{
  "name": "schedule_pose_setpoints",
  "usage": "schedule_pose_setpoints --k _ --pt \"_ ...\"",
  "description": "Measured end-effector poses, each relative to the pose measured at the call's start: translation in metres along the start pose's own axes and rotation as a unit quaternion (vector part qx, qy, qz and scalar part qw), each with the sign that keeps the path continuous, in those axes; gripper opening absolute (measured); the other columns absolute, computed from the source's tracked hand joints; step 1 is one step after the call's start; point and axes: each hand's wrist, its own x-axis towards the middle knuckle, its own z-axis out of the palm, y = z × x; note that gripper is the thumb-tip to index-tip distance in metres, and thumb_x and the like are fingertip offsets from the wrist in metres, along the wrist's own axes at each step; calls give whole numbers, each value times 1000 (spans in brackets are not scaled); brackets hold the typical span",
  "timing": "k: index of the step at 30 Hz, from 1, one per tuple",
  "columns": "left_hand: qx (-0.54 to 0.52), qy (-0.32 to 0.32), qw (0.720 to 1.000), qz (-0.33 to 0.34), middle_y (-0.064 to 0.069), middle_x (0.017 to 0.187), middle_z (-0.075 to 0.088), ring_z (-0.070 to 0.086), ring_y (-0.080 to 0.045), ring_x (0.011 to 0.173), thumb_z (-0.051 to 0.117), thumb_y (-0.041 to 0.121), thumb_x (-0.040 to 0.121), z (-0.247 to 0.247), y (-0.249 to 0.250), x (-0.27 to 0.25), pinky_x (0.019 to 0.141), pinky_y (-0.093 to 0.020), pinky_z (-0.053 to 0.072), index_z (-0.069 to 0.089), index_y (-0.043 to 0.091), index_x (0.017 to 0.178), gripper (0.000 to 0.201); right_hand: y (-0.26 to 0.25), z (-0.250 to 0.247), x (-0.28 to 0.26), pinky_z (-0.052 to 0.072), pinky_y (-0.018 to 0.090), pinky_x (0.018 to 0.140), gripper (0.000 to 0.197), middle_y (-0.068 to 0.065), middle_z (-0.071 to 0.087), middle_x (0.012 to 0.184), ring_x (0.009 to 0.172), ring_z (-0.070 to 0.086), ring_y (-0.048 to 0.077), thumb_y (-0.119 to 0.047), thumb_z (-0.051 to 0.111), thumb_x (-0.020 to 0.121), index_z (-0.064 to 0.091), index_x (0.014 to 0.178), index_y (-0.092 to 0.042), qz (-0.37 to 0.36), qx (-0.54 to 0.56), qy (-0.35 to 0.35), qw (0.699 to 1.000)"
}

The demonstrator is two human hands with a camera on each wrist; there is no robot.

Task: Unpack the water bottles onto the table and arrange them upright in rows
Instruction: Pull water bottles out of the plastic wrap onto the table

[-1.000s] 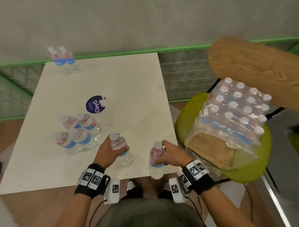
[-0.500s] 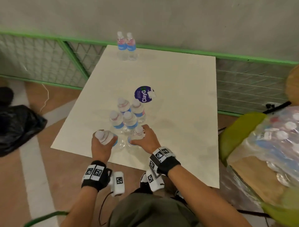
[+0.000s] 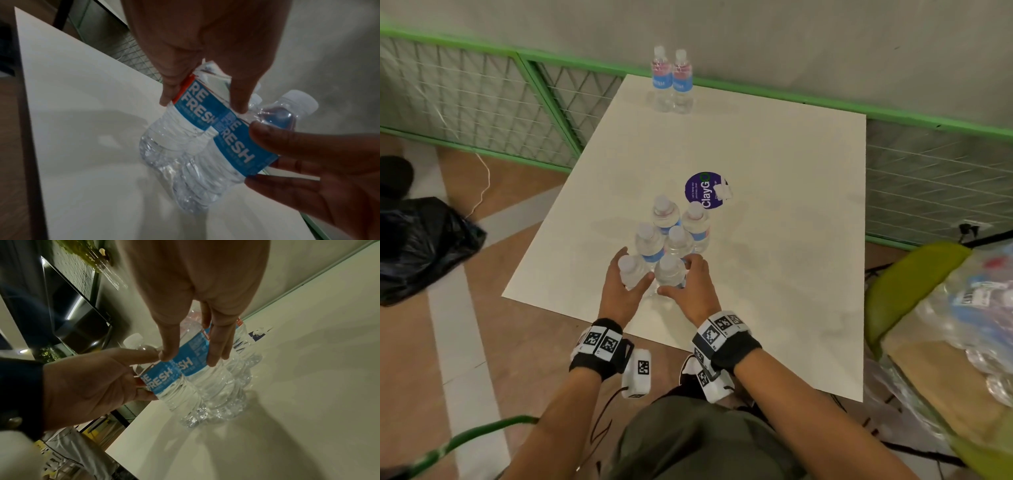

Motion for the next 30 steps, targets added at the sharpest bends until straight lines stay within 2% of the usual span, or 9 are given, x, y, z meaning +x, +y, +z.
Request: schedule_pose_setpoints --k 4,8,12,15,17,20,23,27,30 --pt "-21 -67 998 -3 -3 149 33 35 -17 135 66 48 68 -7 -3 0 112 -45 31 20 21 144 93 -2 1 0 41 28 93 68 8 42 126 116 50 24 -18 78 72 37 126 -12 -7 8 -23 1000" --pt "6 -70 998 10 -1 150 25 28 -11 135 65 48 65 -8 0 -1 112 -33 25 14 15 146 101 -3 -3 -1 40 26 94 68 9 41 129 118 48 23 -17 76 75 36 130 -13 -9 4 -44 999" --pt "28 -3 998 -51 -10 155 16 23 -21 140 75 21 75 -6 -17 -8 114 -41 25 1 17 147 103 12 -20 -7 45 37 100 72 8 42 134 119 48 20 -22 76 76 35 135 -16 10 -29 -84 996" --pt "108 24 983 -145 -24 140 35 41 -38 126 69 12 80 -3 -41 -32 105 -51 35 17 8 143 82 41 -64 -26 45 27 89 56 3 53 120 99 53 14 -28 73 79 47 126 -16 51 -36 -149 987" --pt "198 -35 963 -177 -27 120 53 52 -41 108 67 12 81 5 -50 -46 95 -48 41 40 1 124 52 71 -105 -49 44 21 78 43 -4 56 109 90 55 11 -31 71 81 55 117 -15 86 -30 -158 983" --pt "320 -241 907 -132 -14 88 65 59 -29 86 63 14 83 32 -34 -62 73 -33 40 58 7 85 9 125 -170 -91 48 19 66 23 -3 58 97 80 57 12 -28 68 83 60 100 -15 152 2 -100 983" --pt "318 -393 863 -18 2 82 66 61 -16 76 59 19 87 84 11 -77 69 -22 43 59 22 76 11 175 -235 -133 49 25 65 8 -2 59 84 72 56 13 -22 66 84 58 84 -21 230 47 13 972" --pt "341 -504 782 131 10 94 60 57 -10 83 51 28 91 182 80 -92 78 -25 47 55 26 88 5 219 -310 -169 53 30 82 30 2 62 100 90 60 19 -21 64 85 59 113 -10 307 31 267 913" --pt "318 -548 744 211 2 102 61 58 -14 90 53 26 90 263 124 -111 86 -31 48 57 25 99 10 222 -350 -187 47 30 96 45 13 56 128 116 56 31 -23 55 92 47 133 -6 389 -30 298 871"
